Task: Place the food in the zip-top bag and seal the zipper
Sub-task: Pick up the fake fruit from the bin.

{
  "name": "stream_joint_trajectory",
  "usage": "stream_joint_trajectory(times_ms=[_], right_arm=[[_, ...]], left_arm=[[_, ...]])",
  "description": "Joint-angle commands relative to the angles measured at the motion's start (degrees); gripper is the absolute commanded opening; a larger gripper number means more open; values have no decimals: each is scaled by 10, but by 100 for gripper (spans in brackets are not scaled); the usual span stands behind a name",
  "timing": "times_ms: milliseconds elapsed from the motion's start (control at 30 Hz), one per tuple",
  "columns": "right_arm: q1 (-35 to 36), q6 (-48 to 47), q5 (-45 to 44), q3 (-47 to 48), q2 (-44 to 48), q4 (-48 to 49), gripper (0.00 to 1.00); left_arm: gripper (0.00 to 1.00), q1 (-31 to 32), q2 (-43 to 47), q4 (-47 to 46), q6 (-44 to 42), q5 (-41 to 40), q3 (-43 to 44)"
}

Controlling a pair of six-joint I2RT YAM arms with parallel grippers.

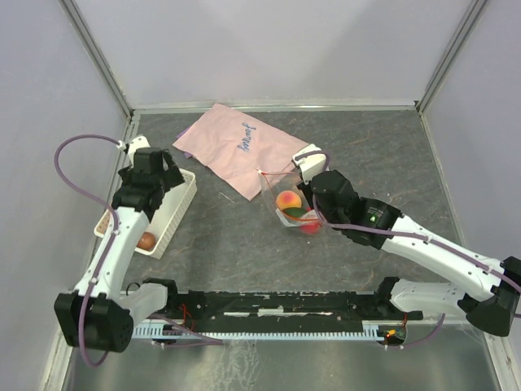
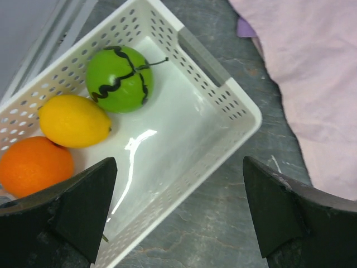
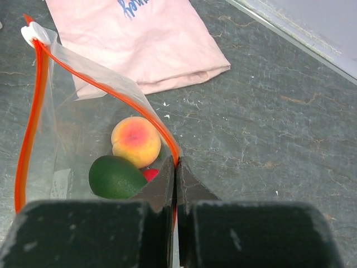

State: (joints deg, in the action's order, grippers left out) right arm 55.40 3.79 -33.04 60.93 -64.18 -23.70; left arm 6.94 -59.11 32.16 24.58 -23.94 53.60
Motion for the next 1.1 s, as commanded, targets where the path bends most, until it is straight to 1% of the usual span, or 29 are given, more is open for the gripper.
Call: stream_joint_trajectory(times_ms=[0, 167, 333, 467, 567, 800, 1067], right_arm=[[2, -4, -4, -7, 28, 33, 2], [1, -3, -5, -18, 38, 36, 2], [2, -5, -1, -15, 36, 34, 2], [1, -2, 2, -15, 36, 30, 2], [1, -2, 0, -15, 35, 26, 2], [1, -8, 2, -15, 30, 30, 2], [1, -9, 10, -23, 26, 38, 2]], left_arm=[[99, -38, -67, 0, -62, -29, 58], [99, -67, -160, 18, -101, -40, 102], [99, -85, -228, 14, -129, -39, 126], [99, -111, -277, 14, -137, -27, 151], [99, -134, -310, 19, -138, 4, 169], [99, -152, -365, 25, -141, 18, 183], [95, -159, -410, 22, -142, 46, 189]])
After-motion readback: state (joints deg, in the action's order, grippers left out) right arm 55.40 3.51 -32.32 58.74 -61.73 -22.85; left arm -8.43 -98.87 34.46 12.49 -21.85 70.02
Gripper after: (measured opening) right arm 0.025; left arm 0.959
